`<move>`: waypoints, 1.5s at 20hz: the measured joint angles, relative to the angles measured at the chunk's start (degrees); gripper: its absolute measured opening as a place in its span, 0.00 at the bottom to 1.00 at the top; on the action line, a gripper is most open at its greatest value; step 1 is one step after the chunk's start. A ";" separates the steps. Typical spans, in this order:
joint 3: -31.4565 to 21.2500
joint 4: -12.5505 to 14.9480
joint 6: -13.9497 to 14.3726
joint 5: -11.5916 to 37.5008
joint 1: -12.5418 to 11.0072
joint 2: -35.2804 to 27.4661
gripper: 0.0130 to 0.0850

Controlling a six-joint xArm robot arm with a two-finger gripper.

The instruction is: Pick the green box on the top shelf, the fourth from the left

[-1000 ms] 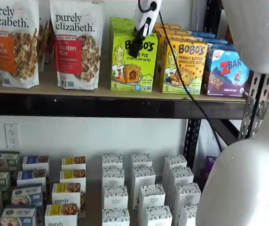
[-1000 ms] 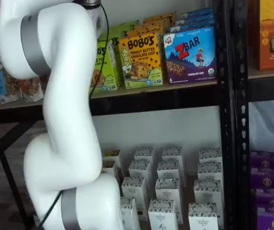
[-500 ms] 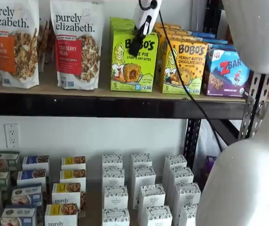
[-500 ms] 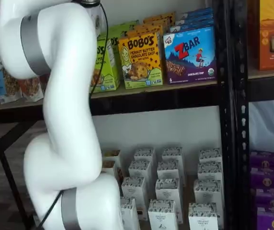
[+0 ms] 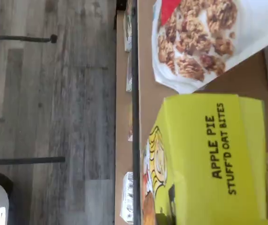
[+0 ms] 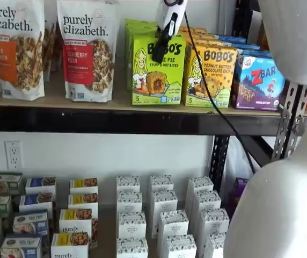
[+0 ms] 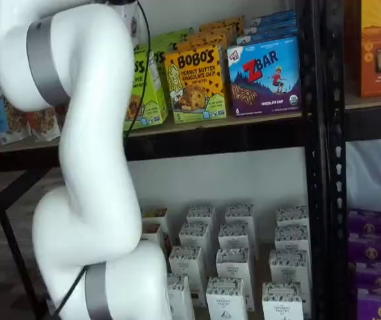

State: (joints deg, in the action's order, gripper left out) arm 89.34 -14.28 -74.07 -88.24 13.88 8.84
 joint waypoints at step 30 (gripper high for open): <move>-2.42 -2.05 -3.49 -16.42 -6.24 11.19 0.22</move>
State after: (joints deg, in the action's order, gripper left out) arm 86.92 -16.33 -77.56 -104.66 7.64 20.03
